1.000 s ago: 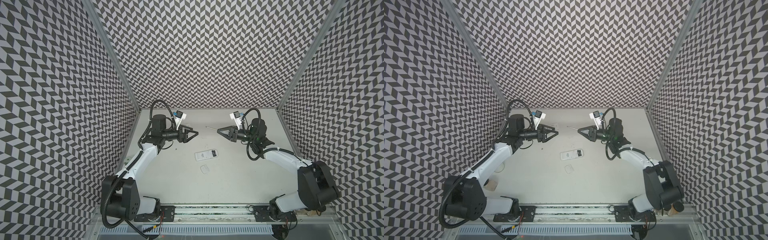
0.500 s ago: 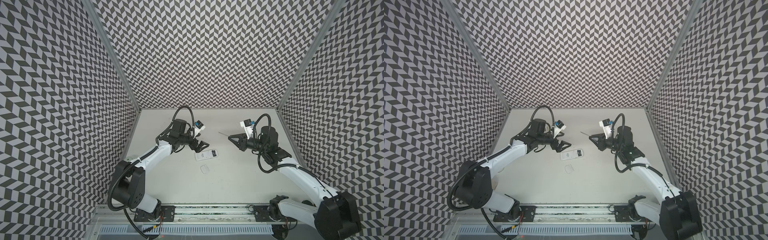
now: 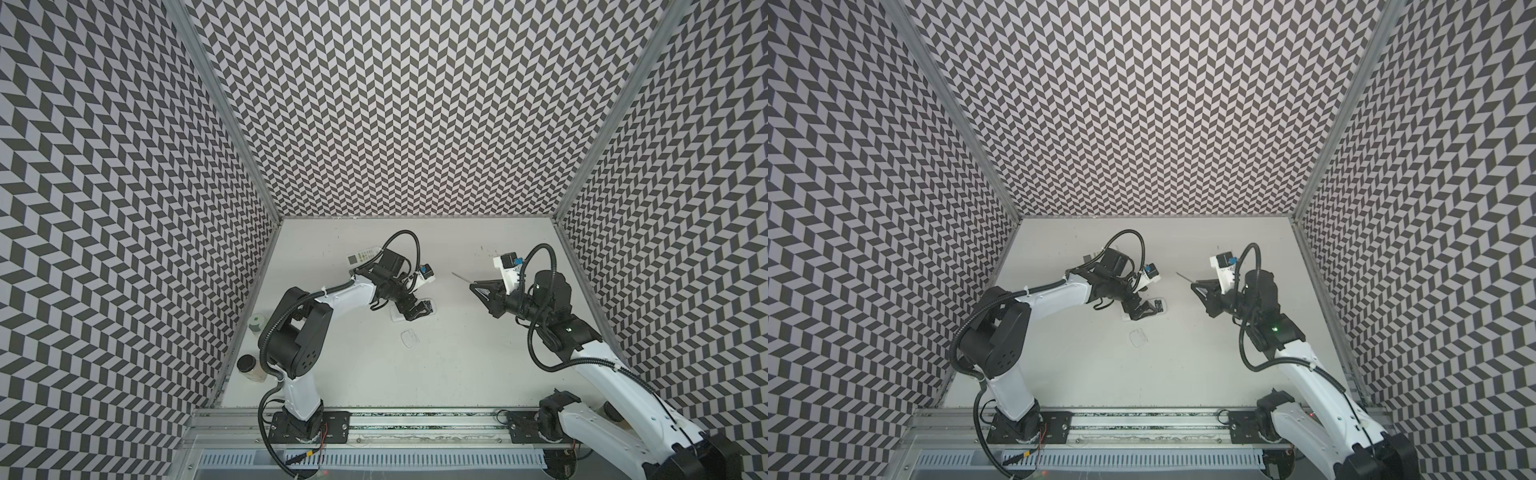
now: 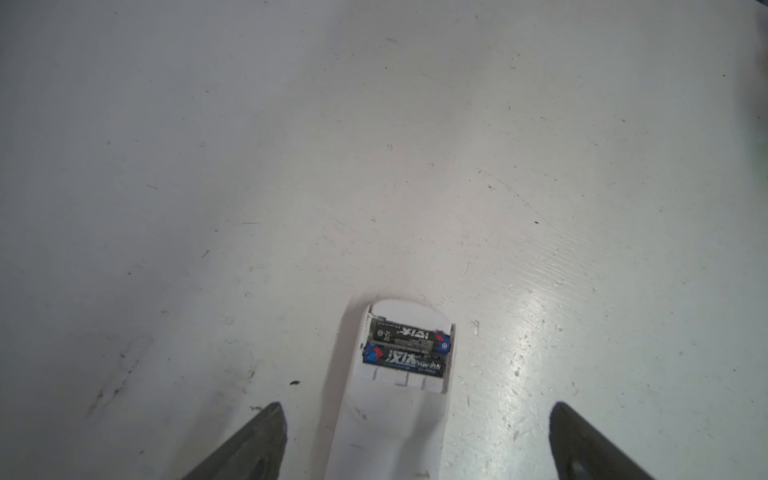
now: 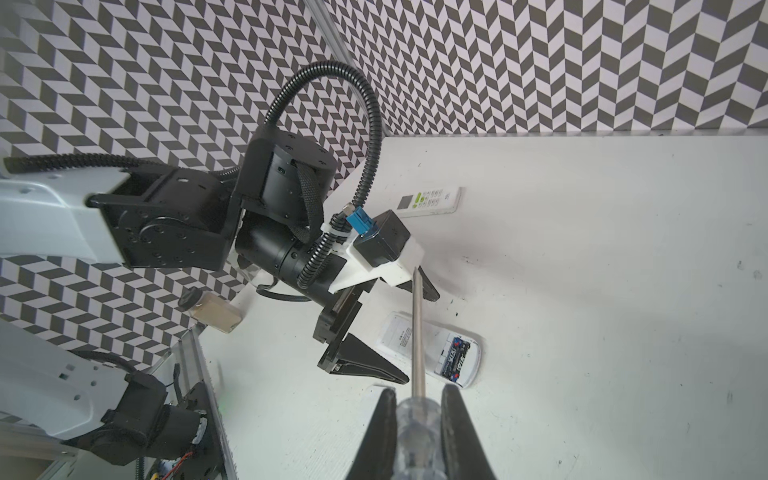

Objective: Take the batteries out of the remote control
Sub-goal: 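Grasp the opened remote's end with the left gripper while the right lowers the screwdriver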

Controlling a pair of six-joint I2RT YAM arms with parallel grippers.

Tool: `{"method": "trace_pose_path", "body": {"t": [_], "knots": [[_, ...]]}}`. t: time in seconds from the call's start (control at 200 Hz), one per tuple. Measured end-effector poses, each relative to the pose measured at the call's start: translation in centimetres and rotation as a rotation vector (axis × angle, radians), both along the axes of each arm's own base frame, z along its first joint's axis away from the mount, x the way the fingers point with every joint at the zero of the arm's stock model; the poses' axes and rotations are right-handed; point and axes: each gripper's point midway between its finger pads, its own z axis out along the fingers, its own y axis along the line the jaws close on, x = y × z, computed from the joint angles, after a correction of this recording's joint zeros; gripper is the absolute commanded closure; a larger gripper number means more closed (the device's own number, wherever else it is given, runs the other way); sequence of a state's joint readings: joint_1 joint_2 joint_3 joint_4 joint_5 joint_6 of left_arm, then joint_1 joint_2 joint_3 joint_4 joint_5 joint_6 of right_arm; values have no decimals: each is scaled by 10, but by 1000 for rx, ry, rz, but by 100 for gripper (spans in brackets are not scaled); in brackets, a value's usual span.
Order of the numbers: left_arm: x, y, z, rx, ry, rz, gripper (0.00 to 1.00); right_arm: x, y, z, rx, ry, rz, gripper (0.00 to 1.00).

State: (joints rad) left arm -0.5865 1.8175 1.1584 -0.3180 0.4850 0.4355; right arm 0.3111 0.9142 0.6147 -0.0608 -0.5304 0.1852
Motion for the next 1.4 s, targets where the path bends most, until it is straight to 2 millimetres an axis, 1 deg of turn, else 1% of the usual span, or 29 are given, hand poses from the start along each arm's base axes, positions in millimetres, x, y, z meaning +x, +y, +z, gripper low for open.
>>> {"method": "trace_pose_path", "body": {"t": [0.065,0.13,0.23,0.295,0.365,0.401,0.481,0.556,0.631,0.786,0.956,1.021,1.126,1.247,1.302,1.342,1.397], "knots": [[2,-6,-7,46,-26,-7,0,-2,-1,-5,-7,12,-3,100],[3,-12,-16,88,-49,-11,1,-2,-2,-6,-8,11,-6,100],[3,-16,-32,149,-56,-13,6,-3,-2,-3,-4,-3,-6,100],[4,-18,-42,181,-52,-15,11,-3,-3,-3,-4,-6,-9,100],[3,-15,-52,213,-45,-14,12,-3,-3,-2,-3,-11,-11,100],[4,-14,-52,220,-53,-13,15,-4,-3,-3,-2,-15,-12,100],[6,-12,-53,237,-66,-11,27,-5,-4,-4,-4,-14,-14,100],[7,-10,-54,248,-69,-7,36,-4,-4,-4,-4,-14,-16,100],[7,-9,-54,251,-76,-14,43,-4,-3,-3,-3,-18,-15,100],[1,-4,-54,256,-83,-24,48,-4,-2,-5,-6,-16,-10,100],[-19,18,-53,297,-90,-40,53,-1,0,-9,-13,-11,-7,100],[-23,27,-51,313,-96,-42,55,-1,1,-12,-21,-4,-4,100],[-24,42,-37,308,-126,-33,58,-1,7,-18,-41,-3,11,100],[-16,63,-14,287,-171,6,59,-2,15,-27,-69,9,42,100],[-16,73,-5,278,-191,16,59,-1,19,-32,-84,17,57,100],[-17,81,-1,280,-205,19,60,-1,22,-35,-94,21,66,100],[-23,91,-1,295,-212,7,60,-2,25,-39,-105,25,81,100]]}}
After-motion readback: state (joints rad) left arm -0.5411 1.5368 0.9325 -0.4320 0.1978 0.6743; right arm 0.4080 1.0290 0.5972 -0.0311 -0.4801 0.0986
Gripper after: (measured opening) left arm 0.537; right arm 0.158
